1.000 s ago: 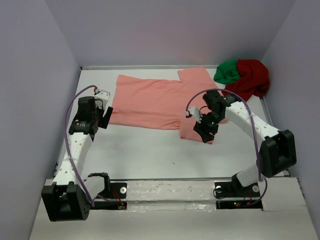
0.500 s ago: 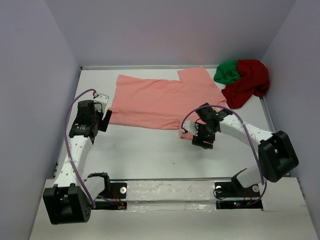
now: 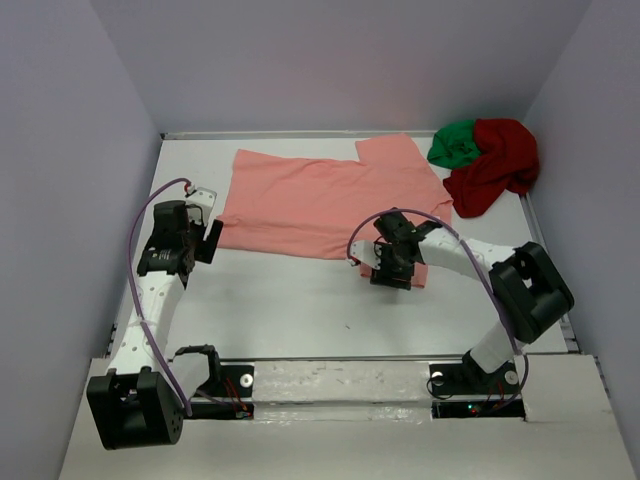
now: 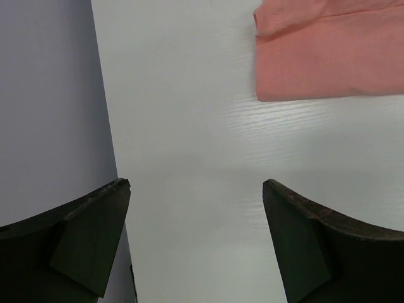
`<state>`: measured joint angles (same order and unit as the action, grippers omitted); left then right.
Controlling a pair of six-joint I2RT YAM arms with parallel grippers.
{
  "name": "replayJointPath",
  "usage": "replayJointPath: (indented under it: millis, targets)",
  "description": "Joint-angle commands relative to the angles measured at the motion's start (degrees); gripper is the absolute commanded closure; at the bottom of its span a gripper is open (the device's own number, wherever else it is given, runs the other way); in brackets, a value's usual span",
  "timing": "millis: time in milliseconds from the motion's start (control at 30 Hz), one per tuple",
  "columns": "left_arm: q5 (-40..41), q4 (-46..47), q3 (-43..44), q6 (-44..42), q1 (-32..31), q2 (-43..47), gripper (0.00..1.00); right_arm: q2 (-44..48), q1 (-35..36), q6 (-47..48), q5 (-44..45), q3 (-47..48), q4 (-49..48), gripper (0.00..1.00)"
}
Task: Fold and stack the t-shirts
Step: Fold the flattened tshirt in 1/3 of the way
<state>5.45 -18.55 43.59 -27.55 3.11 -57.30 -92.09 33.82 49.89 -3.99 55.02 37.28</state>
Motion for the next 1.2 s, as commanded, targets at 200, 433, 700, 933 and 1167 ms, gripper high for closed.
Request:
replayJointPath:
  millis: [200,433,700,933,1167]
  targets:
    - [-1.85,1.06,1.49,0.04,0.40,-0.62,0.01,-4.14,2.74,-2.51,1.35,3.51,-4.93,0.46]
    - [-2.47,0.53,1.76,-0.05,0.40,-0.36,0.01,-4.85,2.74,-2.95,2.58,3.25,-5.02,0.59]
    - [-3.25,0.18,2.02,-0.05,0.40,-0.62,0.01,-3.27,2.74,-2.95,3.72,1.75,-4.93,0.72]
    - [-3.78,-0.17,2.46,-0.05,0.40,-0.71,0.01,-0.37,2.74,-3.13,6.44,1.58,-4.50,1.00]
    - [-4.57,-0.18,2.73,-0.05,0.40,-0.62,0.01,3.76,2.74,-3.83,7.77,3.42,-1.86,1.00]
